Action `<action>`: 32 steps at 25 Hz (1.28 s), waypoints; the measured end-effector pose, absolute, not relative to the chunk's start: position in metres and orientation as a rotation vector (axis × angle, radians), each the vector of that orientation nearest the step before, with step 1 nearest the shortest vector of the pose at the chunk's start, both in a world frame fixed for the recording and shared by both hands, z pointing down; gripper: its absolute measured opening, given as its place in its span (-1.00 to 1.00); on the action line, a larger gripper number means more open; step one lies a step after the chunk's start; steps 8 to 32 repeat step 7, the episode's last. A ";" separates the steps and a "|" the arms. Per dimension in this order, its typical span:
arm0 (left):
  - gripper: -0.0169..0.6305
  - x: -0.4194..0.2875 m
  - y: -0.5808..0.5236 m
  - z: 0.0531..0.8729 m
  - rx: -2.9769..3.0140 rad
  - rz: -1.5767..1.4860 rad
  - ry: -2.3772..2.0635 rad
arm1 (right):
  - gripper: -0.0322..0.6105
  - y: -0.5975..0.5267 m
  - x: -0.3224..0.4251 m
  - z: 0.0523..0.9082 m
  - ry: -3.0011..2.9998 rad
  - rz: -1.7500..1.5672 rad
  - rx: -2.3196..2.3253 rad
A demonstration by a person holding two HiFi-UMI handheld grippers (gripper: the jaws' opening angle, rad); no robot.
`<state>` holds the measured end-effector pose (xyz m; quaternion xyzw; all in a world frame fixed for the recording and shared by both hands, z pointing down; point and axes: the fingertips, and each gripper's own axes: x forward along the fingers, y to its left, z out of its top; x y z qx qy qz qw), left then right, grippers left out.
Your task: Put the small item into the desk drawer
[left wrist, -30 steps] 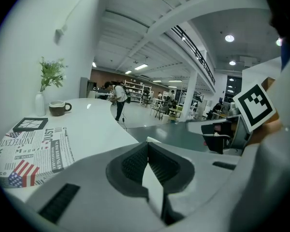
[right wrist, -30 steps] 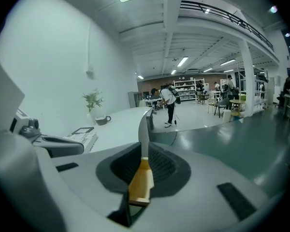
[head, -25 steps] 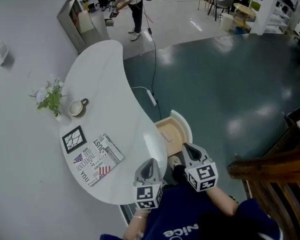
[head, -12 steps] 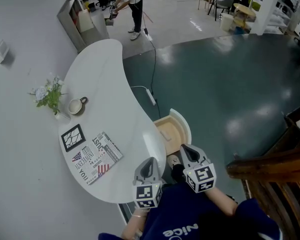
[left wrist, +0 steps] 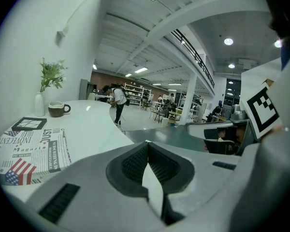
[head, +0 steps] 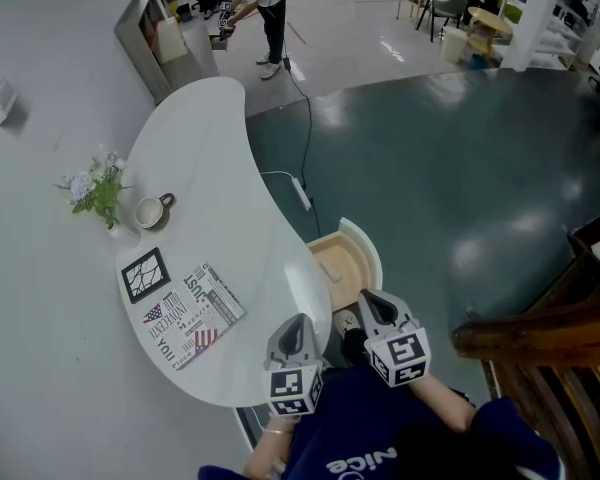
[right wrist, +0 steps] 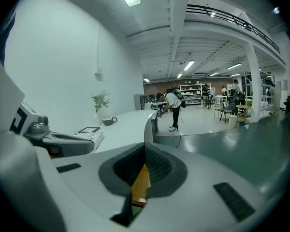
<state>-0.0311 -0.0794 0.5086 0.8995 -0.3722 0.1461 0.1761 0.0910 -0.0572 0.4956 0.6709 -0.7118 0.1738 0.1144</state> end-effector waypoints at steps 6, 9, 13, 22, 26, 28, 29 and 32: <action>-0.93 -0.030 -0.080 0.509 2.542 0.411 -1.064 | -0.88 -0.058 0.092 0.498 -2.086 0.504 1.950; -0.93 -0.030 -0.080 0.509 2.541 0.411 -1.065 | -0.88 -0.059 0.092 0.498 -2.087 0.502 1.947; -0.93 -0.030 -0.080 0.509 2.541 0.411 -1.065 | -0.88 -0.059 0.092 0.498 -2.087 0.502 1.947; -0.93 -0.030 -0.080 0.509 2.541 0.411 -1.065 | -0.88 -0.059 0.092 0.498 -2.087 0.502 1.947; -0.93 -0.030 -0.080 0.509 2.541 0.411 -1.065 | -0.88 -0.059 0.092 0.498 -2.087 0.502 1.947; -0.93 -0.030 -0.080 0.509 2.541 0.411 -1.065 | -0.88 -0.059 0.092 0.498 -2.087 0.502 1.947; -0.93 -0.030 -0.080 0.509 2.541 0.411 -1.065 | -0.88 -0.059 0.092 0.498 -2.087 0.502 1.947; -0.93 -0.030 -0.080 0.509 2.541 0.411 -1.065 | -0.88 -0.059 0.092 0.498 -2.087 0.502 1.947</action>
